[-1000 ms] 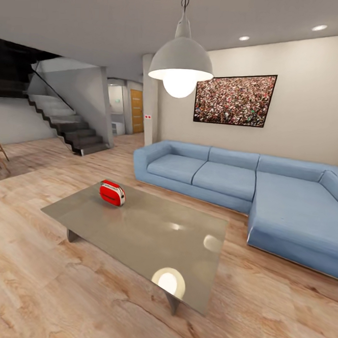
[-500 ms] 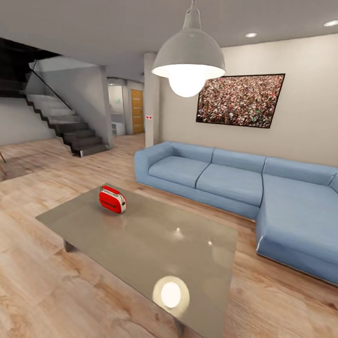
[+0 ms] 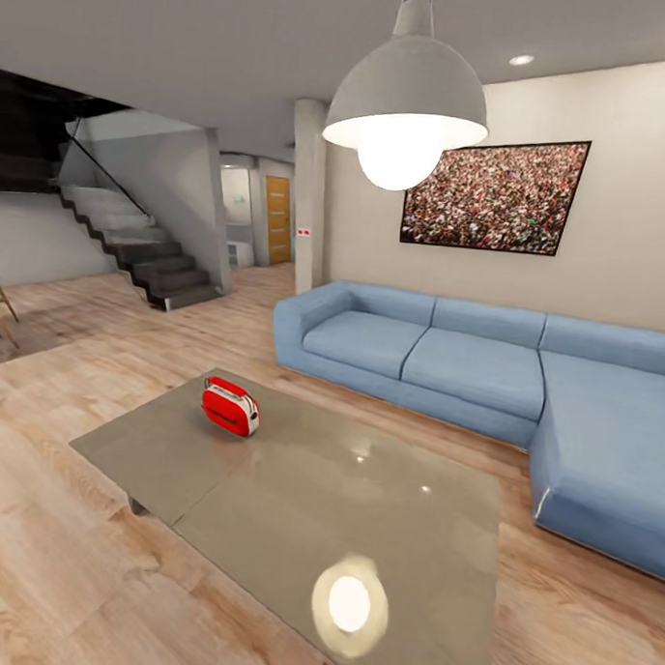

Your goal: Turn on the radio receiver that's on the table in the living room.

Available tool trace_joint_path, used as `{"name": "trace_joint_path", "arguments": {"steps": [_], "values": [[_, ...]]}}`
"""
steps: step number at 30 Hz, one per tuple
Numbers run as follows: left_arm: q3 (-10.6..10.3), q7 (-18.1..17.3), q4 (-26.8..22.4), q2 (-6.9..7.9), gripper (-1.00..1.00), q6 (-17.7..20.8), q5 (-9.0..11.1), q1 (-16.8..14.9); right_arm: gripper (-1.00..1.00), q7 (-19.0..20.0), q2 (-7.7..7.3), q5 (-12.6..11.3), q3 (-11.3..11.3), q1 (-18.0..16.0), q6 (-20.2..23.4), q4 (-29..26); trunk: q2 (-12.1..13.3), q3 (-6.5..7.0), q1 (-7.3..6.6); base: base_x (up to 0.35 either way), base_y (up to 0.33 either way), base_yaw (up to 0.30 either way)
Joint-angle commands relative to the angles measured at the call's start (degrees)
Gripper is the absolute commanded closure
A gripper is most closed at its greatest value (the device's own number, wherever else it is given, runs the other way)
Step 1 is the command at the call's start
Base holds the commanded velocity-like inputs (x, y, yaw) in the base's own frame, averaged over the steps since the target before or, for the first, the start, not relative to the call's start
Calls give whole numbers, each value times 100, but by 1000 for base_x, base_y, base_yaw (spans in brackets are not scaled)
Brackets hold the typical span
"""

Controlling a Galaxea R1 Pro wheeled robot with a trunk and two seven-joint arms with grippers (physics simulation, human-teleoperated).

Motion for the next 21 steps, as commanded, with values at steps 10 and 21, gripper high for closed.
{"name": "trace_joint_path", "arguments": {"steps": [10, 21], "values": [[0, 0, 0, 0, -100, 0, 2, -2, -100, -2, 0, 1, 11, 0, -4, 0, 0, 0, 0, 299, 140, 272], [0, 0, 0, 0, -100, 0, 0, 0, -100, -2, 0, 1, 11, 0, -4, 0, 0, 0, 0, 296, 140, 274]]}}
